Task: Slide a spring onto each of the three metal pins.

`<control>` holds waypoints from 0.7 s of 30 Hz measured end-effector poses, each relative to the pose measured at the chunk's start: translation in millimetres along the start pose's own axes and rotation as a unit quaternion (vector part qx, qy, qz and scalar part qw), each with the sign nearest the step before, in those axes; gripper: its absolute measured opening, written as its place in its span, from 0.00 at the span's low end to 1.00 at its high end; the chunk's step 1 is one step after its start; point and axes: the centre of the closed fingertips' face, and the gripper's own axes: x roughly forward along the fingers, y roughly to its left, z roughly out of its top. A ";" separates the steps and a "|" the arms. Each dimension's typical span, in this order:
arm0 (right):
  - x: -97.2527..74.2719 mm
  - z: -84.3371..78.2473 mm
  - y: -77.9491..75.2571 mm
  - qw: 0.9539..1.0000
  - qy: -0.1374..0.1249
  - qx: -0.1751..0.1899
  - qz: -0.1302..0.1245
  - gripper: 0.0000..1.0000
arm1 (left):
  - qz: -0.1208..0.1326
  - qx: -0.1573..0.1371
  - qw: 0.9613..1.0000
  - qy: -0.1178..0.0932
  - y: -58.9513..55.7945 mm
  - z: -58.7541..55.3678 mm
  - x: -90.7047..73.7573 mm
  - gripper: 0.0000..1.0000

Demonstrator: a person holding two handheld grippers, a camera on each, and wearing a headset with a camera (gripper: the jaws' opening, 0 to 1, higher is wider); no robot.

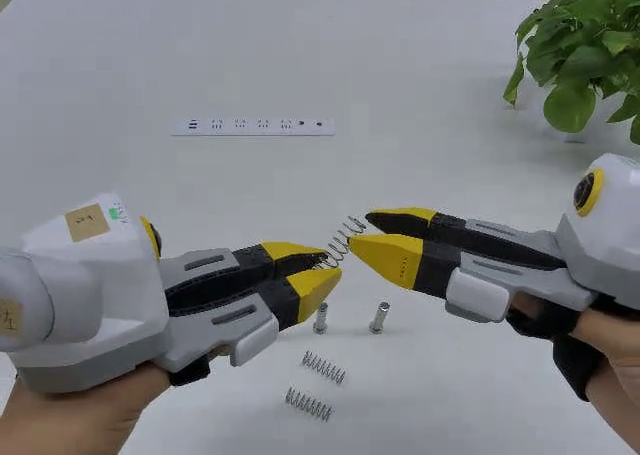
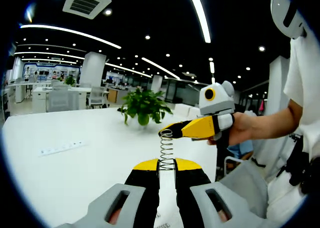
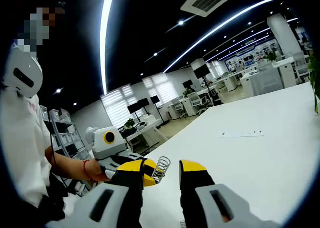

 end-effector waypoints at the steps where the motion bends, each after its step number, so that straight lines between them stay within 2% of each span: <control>1: 0.4 0.3 0.0 1.000 -0.001 0.002 0.000 0.28 | -0.001 0.001 1.000 -0.002 -1.1 1.0 0.7 0.10; 14: 1.2 4.4 3.8 1.000 -0.012 0.021 0.015 0.15 | -0.014 -0.007 1.000 -0.021 -4.9 9.2 1.1 0.10; 21: 0.8 4.2 5.5 1.000 -0.011 0.019 0.018 0.12 | -0.018 -0.006 1.000 -0.019 -5.8 8.5 1.0 0.10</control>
